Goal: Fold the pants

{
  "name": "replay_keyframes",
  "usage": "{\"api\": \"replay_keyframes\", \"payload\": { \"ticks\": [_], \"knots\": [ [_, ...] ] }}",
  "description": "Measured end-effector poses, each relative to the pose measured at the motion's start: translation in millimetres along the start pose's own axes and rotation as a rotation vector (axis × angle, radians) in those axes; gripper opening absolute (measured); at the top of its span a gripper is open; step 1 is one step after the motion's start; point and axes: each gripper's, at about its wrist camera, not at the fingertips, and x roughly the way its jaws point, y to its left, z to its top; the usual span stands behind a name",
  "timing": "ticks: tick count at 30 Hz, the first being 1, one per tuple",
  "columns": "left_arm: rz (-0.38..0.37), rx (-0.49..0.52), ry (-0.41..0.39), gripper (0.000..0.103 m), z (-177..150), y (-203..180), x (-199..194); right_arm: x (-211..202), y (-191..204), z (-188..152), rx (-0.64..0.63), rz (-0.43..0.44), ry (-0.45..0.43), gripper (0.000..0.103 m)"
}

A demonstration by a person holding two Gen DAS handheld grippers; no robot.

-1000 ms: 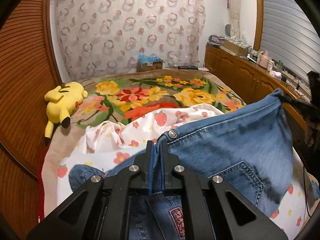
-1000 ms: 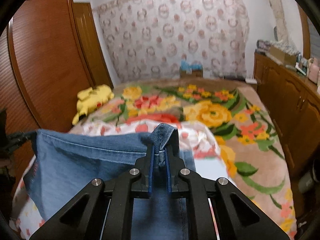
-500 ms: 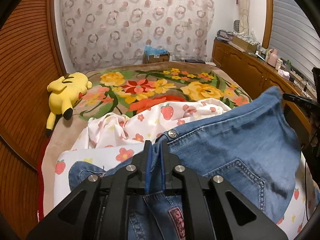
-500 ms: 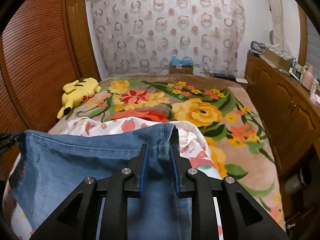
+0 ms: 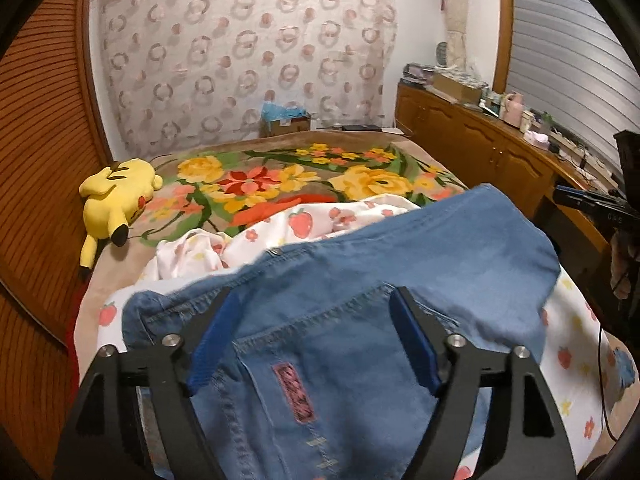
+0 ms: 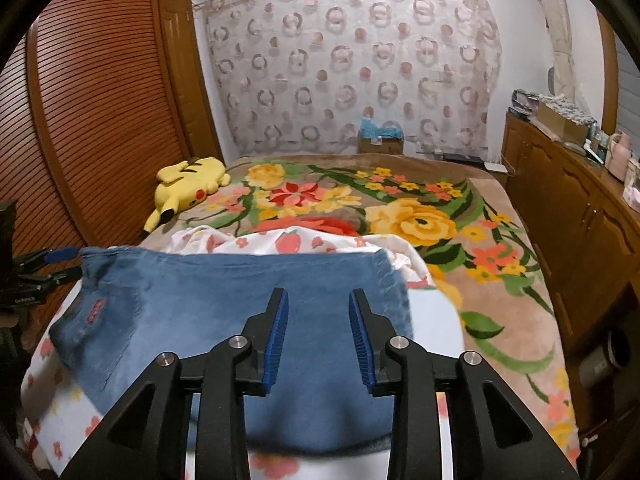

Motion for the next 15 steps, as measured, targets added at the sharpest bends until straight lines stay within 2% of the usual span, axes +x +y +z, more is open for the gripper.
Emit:
{"api": "replay_keyframes", "payload": {
  "ticks": [10,15],
  "knots": [
    [-0.039,0.016,0.000,0.079,-21.1,-29.9,-21.9,-25.9,13.2,-26.0,0.002,0.049,0.021,0.041],
    [-0.036,0.017,0.006,0.079,-35.4,-32.0,-33.2,-30.2,24.2,-38.3,0.004,0.078,0.049,0.041]
  ]
}}
